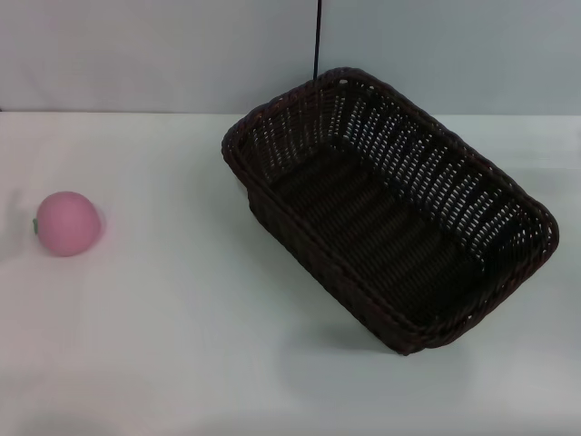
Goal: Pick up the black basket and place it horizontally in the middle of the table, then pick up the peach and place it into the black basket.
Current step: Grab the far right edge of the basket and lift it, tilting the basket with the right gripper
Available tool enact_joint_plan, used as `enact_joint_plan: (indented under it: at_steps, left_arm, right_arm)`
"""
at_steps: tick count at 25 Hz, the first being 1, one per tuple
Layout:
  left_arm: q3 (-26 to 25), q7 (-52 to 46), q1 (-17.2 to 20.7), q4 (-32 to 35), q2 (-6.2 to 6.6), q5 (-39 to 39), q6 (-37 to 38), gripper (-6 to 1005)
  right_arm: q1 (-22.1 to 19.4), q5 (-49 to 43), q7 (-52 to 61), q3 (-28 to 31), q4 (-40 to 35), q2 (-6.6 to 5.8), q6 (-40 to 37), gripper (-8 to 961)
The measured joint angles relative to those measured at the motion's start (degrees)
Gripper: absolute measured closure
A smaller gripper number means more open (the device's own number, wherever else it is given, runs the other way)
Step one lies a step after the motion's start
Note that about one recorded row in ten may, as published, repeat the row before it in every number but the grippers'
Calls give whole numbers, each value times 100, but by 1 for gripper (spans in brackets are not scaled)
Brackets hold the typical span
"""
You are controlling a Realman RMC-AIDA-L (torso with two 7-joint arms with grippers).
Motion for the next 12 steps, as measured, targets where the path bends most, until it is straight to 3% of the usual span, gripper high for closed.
enact_joint_plan:
  at_steps: [10,12]
  left_arm:
    - [-76,-99,27,-90,-10,-17,-18,646]
    - [-87,-99,36,-90,-15,-17,-18,653]
  right_arm:
    - [3,4,0,0,3,0,2,519]
    - [3,4,0,0,3,0,2,519]
